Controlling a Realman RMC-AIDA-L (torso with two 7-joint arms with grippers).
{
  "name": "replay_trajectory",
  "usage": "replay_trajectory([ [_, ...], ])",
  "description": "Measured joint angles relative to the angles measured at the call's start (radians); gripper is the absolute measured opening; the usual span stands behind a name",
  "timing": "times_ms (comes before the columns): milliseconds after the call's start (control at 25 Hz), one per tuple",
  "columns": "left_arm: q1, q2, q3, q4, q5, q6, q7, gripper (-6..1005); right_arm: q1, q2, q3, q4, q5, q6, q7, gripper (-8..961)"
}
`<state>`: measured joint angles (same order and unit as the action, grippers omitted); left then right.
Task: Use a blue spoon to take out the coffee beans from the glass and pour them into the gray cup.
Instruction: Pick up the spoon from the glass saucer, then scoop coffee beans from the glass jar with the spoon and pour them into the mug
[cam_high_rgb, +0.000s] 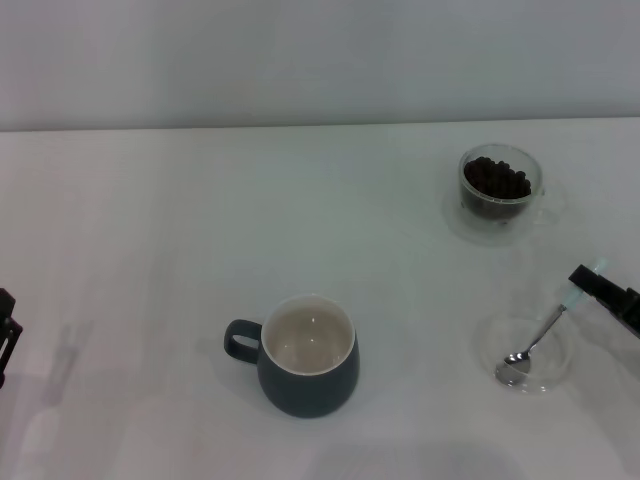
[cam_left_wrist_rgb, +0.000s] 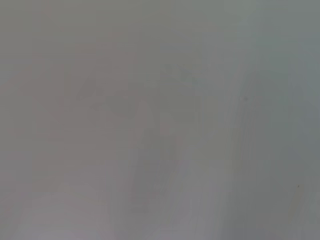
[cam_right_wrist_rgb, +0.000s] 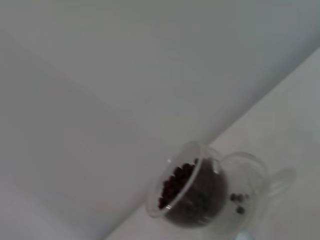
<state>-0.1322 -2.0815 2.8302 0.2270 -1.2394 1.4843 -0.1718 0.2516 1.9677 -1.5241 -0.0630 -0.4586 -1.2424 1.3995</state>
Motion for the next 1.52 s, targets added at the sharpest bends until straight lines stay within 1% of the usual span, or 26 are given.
replay_trajectory([
  [440,0.009,0.000,0.000,0.000,0.000,0.037,0.000,801,0.009,-0.001,0.054,-0.011,0.004,-0.092,0.019,149],
  [560,0.010,0.000,0.000,0.000,0.000,0.038,0.000,802,0.014,-0.006,0.083,-0.050,0.005,-0.098,0.014,145],
  [680,0.009,0.000,0.000,0.000,0.000,0.038,0.000,802,0.019,-0.007,0.144,-0.114,0.006,-0.103,-0.016,144],
  [800,0.006,0.000,0.000,0.000,0.000,0.038,0.000,802,0.043,-0.003,0.215,-0.166,0.006,-0.104,-0.096,144],
  [920,0.005,0.000,0.000,0.000,0.000,0.038,0.000,802,0.094,0.003,0.266,-0.172,0.003,-0.101,-0.225,145],
  [1080,0.001,-0.001,0.001,0.000,0.000,0.037,0.000,801,0.152,0.011,0.278,-0.172,0.005,-0.093,-0.385,145],
  [1200,0.001,-0.002,0.002,0.000,0.000,0.037,0.000,801,0.178,0.026,0.287,-0.177,0.006,-0.077,-0.520,145],
  [1320,0.002,-0.002,0.002,0.000,0.000,0.038,0.000,801,0.188,0.039,0.287,-0.181,0.003,-0.045,-0.618,146],
  [1520,-0.005,-0.002,0.002,0.002,0.000,0.037,0.000,802,0.190,0.041,0.281,-0.181,-0.002,-0.004,-0.681,146],
])
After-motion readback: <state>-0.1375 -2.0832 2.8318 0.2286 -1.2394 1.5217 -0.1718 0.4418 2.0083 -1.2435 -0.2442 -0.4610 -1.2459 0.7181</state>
